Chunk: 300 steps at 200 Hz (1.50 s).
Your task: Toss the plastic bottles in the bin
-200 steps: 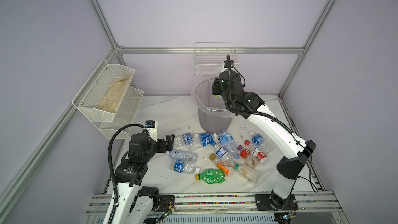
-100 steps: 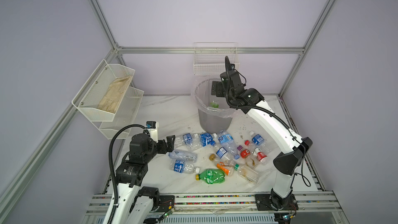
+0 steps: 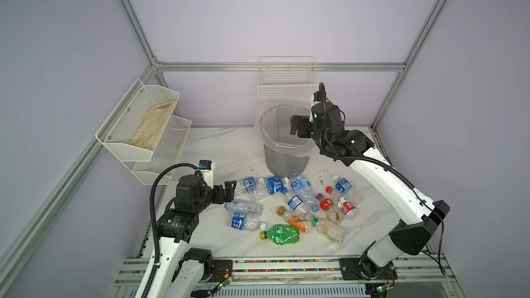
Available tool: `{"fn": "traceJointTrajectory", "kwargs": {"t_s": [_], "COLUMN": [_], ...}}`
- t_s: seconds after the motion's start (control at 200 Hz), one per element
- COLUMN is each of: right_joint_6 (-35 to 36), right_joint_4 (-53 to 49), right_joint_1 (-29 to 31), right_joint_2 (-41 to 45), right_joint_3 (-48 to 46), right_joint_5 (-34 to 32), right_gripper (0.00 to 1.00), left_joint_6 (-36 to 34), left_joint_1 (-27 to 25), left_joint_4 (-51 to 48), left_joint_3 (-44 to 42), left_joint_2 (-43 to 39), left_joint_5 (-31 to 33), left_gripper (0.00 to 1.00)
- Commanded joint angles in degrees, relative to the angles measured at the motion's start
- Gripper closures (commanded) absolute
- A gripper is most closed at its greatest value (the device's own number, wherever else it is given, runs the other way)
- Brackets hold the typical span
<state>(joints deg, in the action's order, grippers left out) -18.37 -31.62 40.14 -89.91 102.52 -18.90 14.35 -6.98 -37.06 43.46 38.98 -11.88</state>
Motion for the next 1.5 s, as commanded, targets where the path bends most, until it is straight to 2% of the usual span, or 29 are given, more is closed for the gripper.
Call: {"fn": "traceJointTrajectory", "kwargs": {"t_s": [0.0, 0.275, 0.42, 0.645, 0.835, 1.185, 1.495], "right_joint_6": [1.0, -0.4, -1.6, -2.5, -2.7, -2.9, -3.4], "right_joint_4": [3.5, 5.1, 4.9, 5.0, 4.3, 4.1, 3.5], "right_joint_1": [0.1, 0.1, 0.1, 0.1, 0.1, 0.1, 0.0], "right_joint_2": [4.1, 12.6, 15.7, 18.9, 21.3, 23.5, 24.6], "right_joint_3": [-4.3, -17.5, -21.0, -23.8, -25.7, -28.0, -28.5], "right_joint_5": [2.9, 3.5, 4.6, 5.9, 6.4, 6.9, 6.9], "right_gripper": [0.02, 0.03, 0.03, 0.03, 0.03, 0.03, 0.03], "left_joint_6": [-0.2, 0.4, 0.1, -1.8, -3.4, -6.2, -6.8], "left_joint_1": [-0.7, -4.4, -10.3, -14.7, -17.1, -18.3, -21.2], "left_joint_4": [2.3, 4.6, 6.4, 8.5, 8.6, 8.4, 7.9], "left_joint_3": [-2.7, -2.1, 1.0, 8.1, 14.0, 20.8, 23.0], "left_joint_2": [0.8, 4.8, 10.0, 24.6, 33.8, 45.8, 50.6], "left_joint_5": [-3.3, -6.6, -5.4, -5.8, -2.6, -1.4, -0.6], "left_gripper": [0.00, 0.00, 0.00, 0.00, 0.01, 0.02, 0.07]}}
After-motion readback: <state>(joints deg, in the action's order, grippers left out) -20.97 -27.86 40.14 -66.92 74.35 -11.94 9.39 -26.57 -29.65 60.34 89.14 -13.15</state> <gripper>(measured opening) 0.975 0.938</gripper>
